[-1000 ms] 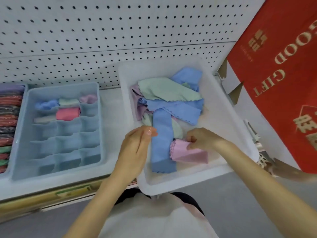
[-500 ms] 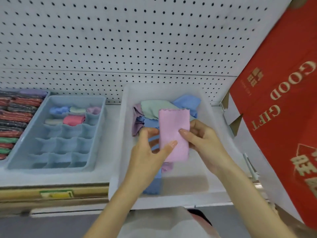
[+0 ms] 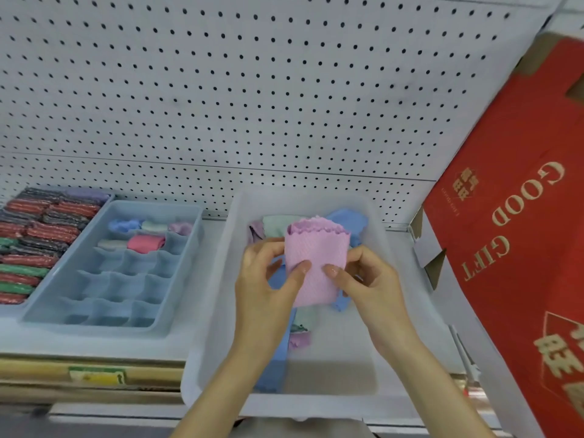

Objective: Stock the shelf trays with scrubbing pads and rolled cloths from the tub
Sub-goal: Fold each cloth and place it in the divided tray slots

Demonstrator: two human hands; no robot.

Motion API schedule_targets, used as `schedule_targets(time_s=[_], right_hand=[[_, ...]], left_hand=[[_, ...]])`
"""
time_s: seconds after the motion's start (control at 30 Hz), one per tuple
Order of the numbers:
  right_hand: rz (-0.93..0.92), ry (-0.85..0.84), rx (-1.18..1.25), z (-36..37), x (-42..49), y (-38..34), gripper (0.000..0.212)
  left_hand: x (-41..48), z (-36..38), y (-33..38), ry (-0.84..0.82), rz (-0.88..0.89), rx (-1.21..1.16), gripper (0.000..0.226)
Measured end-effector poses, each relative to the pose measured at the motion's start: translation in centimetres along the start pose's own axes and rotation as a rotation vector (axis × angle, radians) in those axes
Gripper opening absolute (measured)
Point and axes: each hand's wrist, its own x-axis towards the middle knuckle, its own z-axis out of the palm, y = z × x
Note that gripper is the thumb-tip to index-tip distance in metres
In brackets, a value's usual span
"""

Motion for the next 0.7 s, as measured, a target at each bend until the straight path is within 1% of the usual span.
schedule_targets(time_s=[0.07,0.13,0.17,0.27,0.3,0.37,0.43,0.53,0.6,0.7], right_hand=[[0.001,0.004,0.003,-0.4,-0.2,0.3,0.021],[0.004,0.007,0.02,-0.7,-0.4,0.7,0.02],[0.01,0.007,0.024,-0.9,-0.4,1.0,0.019],[0.007,0.003,0.005,-0.8,-0.7,1.6,0.018],[0.008,0.021,0.001,-0.8,-0.8,1.7,0.018],[0.004,0.108,-0.034,-0.8,-1.1,1.7,0.027],[-0.047,0.181,-0.088,-0.8,-1.3,1.4,0.032],[-0.136,0.155,-0.157,-0.7,-1.5,0.8,0.028],[-0.112,0.133,-0.156,-0.5,-1.2,0.8,0.024],[-0.021,0.139,-0.073,-0.4,-0.8,0.9,0.018]], left_hand=[[-0.2,0.2,0.0,0.034,0.101,0.089,0.023],[-0.3,0.4,0.1,-0.003,0.113,0.056,0.016],[-0.3,0.6,0.1,-0.03,0.093,0.029,0.013],[-0.6,0.9,0.1,-0.09,0.0,-0.055,0.023],[-0.6,0.9,0.1,-0.099,-0.025,-0.077,0.024],[-0.8,1.0,0.0,-0.099,-0.061,-0.119,0.025],[-1.0,1.0,-0.3,-0.09,-0.081,-0.141,0.028],[-1.3,1.2,-0.7,-0.115,-0.093,-0.109,0.033],[-1.4,1.2,-0.8,-0.134,-0.112,-0.107,0.033],[-1.4,1.1,-0.5,-0.13,-0.124,-0.13,0.029]])
